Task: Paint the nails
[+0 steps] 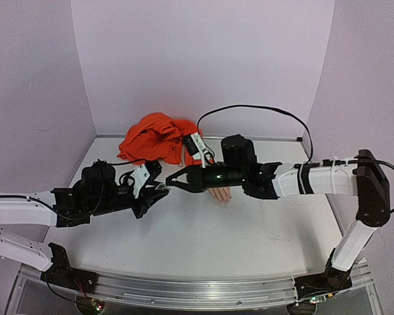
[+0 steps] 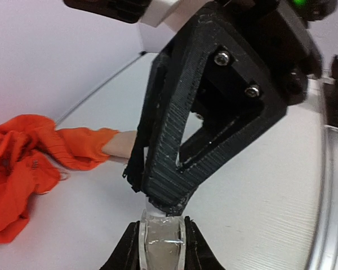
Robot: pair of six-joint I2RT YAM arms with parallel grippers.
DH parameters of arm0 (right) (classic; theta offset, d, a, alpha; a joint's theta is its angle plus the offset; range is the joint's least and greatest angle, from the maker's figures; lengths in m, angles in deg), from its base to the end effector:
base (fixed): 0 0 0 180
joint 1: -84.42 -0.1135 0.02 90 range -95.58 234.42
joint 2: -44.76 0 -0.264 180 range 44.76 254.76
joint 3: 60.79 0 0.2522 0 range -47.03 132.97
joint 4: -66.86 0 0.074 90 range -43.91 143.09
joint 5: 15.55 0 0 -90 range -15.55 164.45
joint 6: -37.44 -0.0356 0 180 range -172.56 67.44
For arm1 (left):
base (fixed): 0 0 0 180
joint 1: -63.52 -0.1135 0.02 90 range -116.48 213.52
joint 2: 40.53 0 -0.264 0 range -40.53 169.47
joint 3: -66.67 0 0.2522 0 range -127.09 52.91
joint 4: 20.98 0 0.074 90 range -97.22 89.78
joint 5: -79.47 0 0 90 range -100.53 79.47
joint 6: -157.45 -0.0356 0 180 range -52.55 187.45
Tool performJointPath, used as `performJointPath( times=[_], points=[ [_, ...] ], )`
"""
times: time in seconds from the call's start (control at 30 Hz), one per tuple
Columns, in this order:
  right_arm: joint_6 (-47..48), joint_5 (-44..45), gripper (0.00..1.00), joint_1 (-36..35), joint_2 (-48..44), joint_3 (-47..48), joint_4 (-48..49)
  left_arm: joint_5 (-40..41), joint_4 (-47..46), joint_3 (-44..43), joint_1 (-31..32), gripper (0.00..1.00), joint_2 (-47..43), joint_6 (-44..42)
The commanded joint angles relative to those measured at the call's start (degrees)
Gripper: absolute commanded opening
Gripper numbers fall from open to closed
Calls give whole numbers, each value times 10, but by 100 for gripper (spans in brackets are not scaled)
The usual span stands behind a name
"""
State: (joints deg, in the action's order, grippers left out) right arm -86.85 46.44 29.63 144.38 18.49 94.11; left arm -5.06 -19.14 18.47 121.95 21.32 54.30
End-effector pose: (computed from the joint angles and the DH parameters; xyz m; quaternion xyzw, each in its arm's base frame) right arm 0.2200 0.3408 0.2988 -0.2927 0.6010 0.6238 0.4050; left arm 0.1317 -0.2078 0.2575 0.4415 0.6618 -0.1977 0.5727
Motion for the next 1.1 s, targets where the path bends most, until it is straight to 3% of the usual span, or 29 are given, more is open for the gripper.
performJointPath(
  times=[0.0,0.07,0.13,0.4,0.8,1.07],
  points=[
    [197,-229,0,2,-66,-61,20,-403,21,-67,-59,0,-24,80],
    [271,-295,0,2,-92,-101,-9,-615,11,-85,-89,0,-15,113],
    [296,-274,0,1,-110,-117,-46,-678,10,-92,-92,0,-12,111],
    [257,-216,0,2,-144,-138,-11,-506,10,-88,-91,0,-9,74],
    [167,-120,0,-1,-153,-121,28,-389,11,-67,-91,0,-2,74],
    [103,-18,0,0,-193,-127,28,-271,20,-46,-91,0,2,61]
  ],
)
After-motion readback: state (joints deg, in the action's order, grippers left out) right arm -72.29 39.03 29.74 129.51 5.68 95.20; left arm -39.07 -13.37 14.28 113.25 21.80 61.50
